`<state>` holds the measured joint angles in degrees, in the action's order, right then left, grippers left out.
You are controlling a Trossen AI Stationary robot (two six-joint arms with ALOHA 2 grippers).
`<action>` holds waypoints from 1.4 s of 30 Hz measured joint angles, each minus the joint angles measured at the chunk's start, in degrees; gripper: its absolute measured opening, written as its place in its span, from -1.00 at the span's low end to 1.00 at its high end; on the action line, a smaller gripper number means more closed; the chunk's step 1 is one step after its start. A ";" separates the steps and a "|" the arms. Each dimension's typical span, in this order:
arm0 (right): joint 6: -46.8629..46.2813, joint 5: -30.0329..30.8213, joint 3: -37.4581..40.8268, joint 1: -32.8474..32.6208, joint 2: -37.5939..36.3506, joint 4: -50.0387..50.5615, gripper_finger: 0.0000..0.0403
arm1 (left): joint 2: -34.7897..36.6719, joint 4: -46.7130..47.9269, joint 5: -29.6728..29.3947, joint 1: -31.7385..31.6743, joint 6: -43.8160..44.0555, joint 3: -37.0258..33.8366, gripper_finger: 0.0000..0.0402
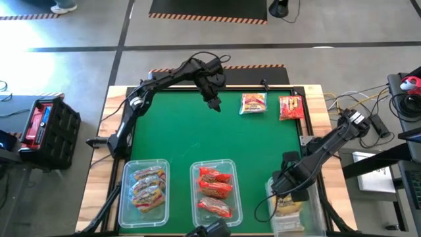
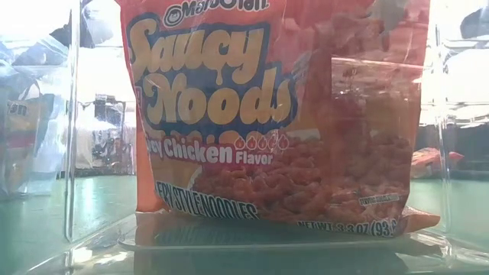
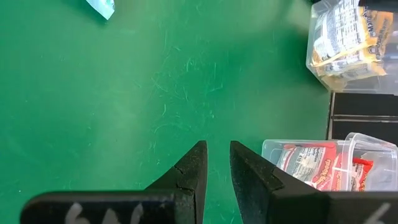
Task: Sort Maruchan noodles
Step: Adjust the right transparent bin, then put the blue noodle pack into the left transparent bin
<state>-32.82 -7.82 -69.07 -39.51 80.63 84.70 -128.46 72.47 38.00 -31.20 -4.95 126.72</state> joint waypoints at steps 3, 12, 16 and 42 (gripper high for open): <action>-0.57 -0.54 0.91 -0.04 0.49 -0.62 -0.93 | 0.00 -0.15 -0.01 0.00 0.00 0.00 -0.74; -1.97 -1.79 3.09 0.00 0.49 2.34 -0.50 | -0.02 -0.48 0.00 0.00 0.04 0.00 -0.74; -5.48 -1.14 0.85 0.13 0.05 5.41 -0.33 | -0.02 -0.76 -0.02 0.00 0.09 0.00 -0.74; -32.34 43.55 -0.39 19.50 -22.90 -5.52 -0.37 | -0.02 -15.40 -4.41 1.42 5.51 -0.01 -0.74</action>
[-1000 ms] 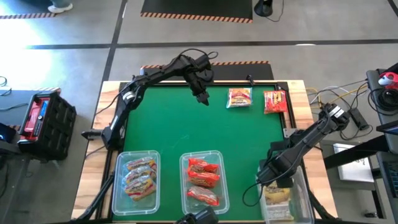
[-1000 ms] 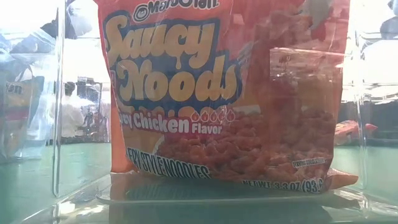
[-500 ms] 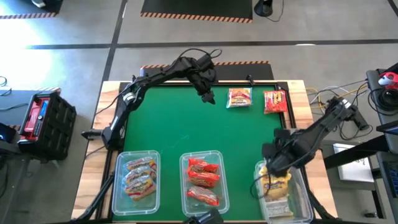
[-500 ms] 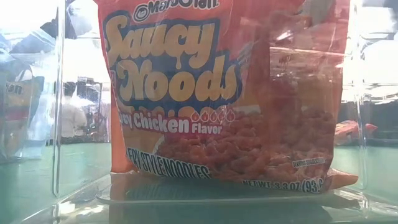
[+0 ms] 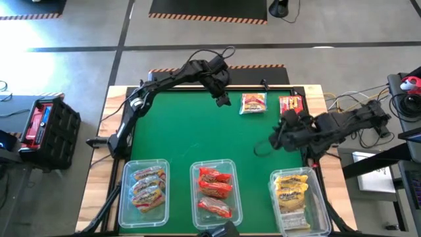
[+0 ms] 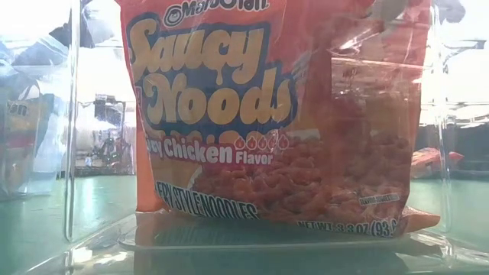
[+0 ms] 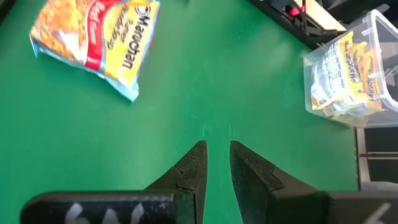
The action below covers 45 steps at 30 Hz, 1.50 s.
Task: Sort Maruchan noodles
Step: Put the blue noodle pack into the left transparent bin
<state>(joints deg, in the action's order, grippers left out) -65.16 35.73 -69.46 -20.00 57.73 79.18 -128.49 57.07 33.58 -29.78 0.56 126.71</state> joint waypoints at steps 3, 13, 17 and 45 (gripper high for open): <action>4.40 -0.86 2.50 6.81 -0.83 -4.57 -0.37 | 0.00 -1.36 -0.09 0.61 0.17 -0.06 -0.74; 19.68 -22.72 11.69 32.95 -0.77 -24.21 -0.37 | 0.00 -1.62 -0.21 1.25 -5.26 -1.47 -0.74; 21.93 -32.51 15.35 42.02 0.20 -33.51 -0.37 | 0.00 -1.60 -0.22 1.20 -7.55 -1.61 -0.74; 68.24 -34.28 0.23 51.76 27.34 -25.81 -0.15 | 0.00 -9.39 -0.31 -1.18 -2.54 -1.59 -0.74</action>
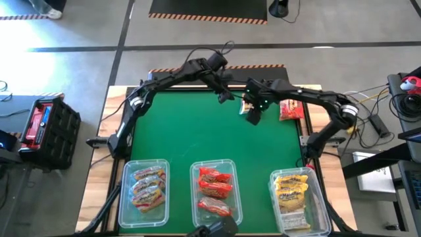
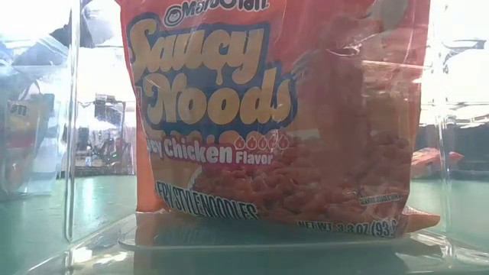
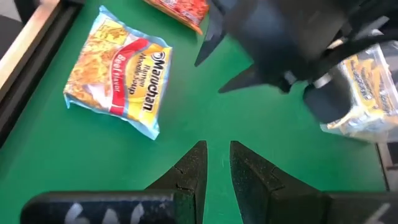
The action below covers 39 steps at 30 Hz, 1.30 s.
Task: Sort Maruchan noodles
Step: Put the blue noodle pack into the left transparent bin
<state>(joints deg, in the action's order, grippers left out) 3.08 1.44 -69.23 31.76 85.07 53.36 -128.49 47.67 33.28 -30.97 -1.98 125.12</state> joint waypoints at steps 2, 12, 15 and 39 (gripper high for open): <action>0.31 -0.05 0.02 0.31 1.77 0.31 -0.11 | 0.00 0.07 -0.02 -0.31 1.01 0.28 -0.74; 1.04 5.83 -2.81 0.54 9.35 0.55 -0.12 | 0.90 18.39 0.20 -2.63 -7.43 3.74 -0.74; 0.55 9.32 -4.00 0.61 11.65 0.68 -0.12 | 0.94 21.62 0.14 -3.45 -7.85 5.87 -0.74; 3.31 15.74 -8.92 0.14 20.27 4.07 -0.16 | 8.28 22.37 -4.80 -10.63 -7.33 9.90 -0.74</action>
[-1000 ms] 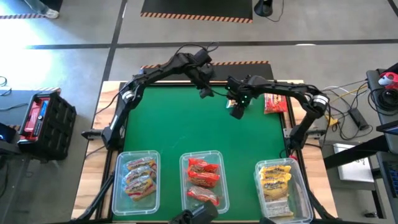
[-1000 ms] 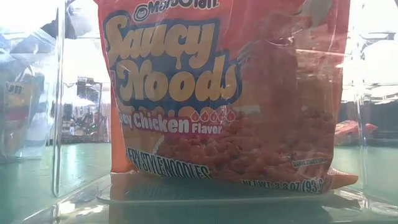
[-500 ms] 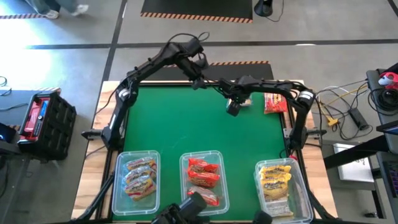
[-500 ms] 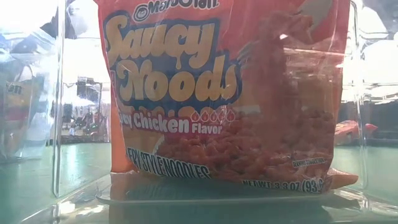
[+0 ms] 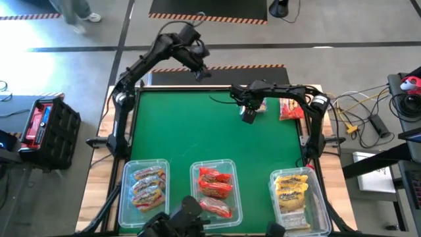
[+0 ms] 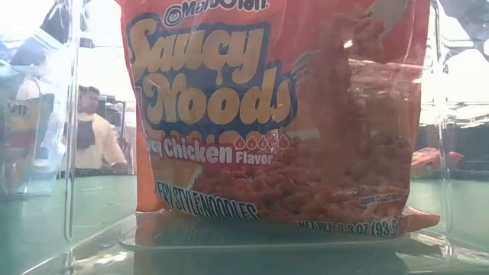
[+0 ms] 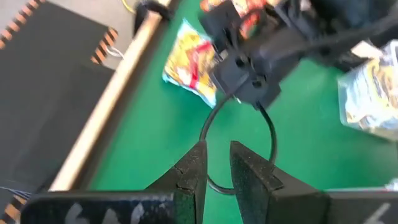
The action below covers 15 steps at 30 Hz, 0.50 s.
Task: Sort Maruchan noodles
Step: Put the blue noodle pack into the left transparent bin
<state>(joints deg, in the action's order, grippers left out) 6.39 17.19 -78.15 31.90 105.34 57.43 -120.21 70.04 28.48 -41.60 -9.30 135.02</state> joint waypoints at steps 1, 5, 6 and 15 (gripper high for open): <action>0.20 -0.08 0.00 -0.02 0.02 0.08 -0.17 | 0.47 -0.54 -0.12 -0.24 0.16 -0.01 -0.74; 1.38 -0.28 0.00 -0.02 0.05 0.99 -0.21 | 1.91 -3.61 -0.18 -0.60 1.51 -0.04 -0.74; 1.94 -0.38 0.00 -0.02 0.06 1.31 -0.22 | 2.27 -4.69 -0.24 -0.62 1.83 -0.09 -0.74; -6.57 -7.55 -2.79 -0.01 0.02 4.52 -0.33 | 3.37 -8.28 -1.58 -0.69 3.82 -0.04 -0.74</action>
<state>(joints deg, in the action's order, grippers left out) -0.18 9.64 -80.94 31.89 105.36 61.96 -116.84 61.77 26.89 -42.28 -5.48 134.98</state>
